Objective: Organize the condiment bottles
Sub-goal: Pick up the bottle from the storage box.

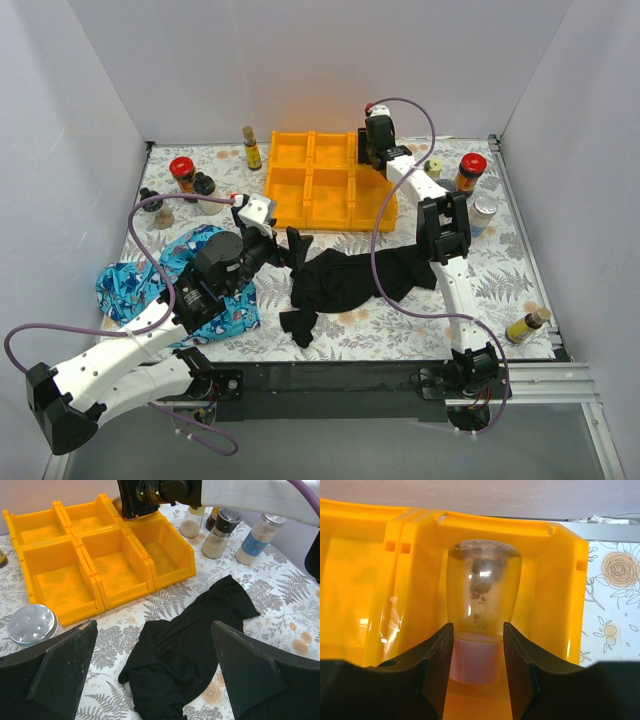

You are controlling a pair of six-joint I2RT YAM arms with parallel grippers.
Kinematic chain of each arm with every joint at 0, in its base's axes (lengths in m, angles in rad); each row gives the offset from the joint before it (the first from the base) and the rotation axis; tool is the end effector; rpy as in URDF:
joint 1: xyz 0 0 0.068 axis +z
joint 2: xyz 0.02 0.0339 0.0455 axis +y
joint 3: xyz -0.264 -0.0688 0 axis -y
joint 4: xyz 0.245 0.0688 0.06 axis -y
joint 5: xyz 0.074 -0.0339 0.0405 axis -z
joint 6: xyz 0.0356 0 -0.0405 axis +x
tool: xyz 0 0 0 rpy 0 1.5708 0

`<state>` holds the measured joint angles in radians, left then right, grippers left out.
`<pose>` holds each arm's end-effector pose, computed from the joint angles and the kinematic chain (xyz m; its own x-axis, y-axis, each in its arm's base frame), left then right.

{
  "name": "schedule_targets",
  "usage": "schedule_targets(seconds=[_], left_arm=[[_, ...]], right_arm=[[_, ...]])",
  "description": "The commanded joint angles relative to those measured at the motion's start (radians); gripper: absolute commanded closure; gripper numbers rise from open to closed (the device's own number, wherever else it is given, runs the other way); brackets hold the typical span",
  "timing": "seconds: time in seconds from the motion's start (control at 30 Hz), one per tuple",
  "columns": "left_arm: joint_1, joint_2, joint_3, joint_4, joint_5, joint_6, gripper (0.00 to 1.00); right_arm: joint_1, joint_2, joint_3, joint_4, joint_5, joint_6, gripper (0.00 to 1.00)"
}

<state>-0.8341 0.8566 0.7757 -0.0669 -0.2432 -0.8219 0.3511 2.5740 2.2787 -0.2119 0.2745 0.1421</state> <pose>0.1431 -0.1450 0.3370 -0.4767 -0.5326 -0.6994 0.3080 0.6440 -0.7003 0.5565 0.1935 0.1889 -0.4669 -0.0258 -0.8839 -0.0429 0.9991 -0.0065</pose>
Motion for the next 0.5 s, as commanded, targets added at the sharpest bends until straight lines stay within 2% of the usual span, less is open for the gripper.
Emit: schedule_targets(seconds=[0.0, 0.03, 0.13, 0.3, 0.47], left_arm=[[0.000, -0.001, -0.007, 0.015, 0.001, 0.017, 0.02], [0.000, -0.002, -0.009, 0.015, -0.001, 0.017, 0.02], [0.000, -0.007, -0.009, 0.015, -0.008, 0.018, 0.02], [0.000, -0.005, -0.009, 0.013, -0.005, 0.018, 0.02], [0.000, -0.004, -0.007, 0.015, -0.005, 0.018, 0.02]], right_arm=[[-0.020, 0.025, 0.028, -0.032, 0.009, 0.028, 0.55], [-0.023, 0.026, 0.027, -0.027, 0.002, 0.036, 0.63], [-0.029, 0.040, 0.022, -0.008, -0.017, 0.025, 0.75], [-0.029, 0.011, 0.004, 0.049, -0.023, 0.016, 0.78], [-0.029, -0.003, -0.036, 0.092, -0.023, 0.010, 0.75]])
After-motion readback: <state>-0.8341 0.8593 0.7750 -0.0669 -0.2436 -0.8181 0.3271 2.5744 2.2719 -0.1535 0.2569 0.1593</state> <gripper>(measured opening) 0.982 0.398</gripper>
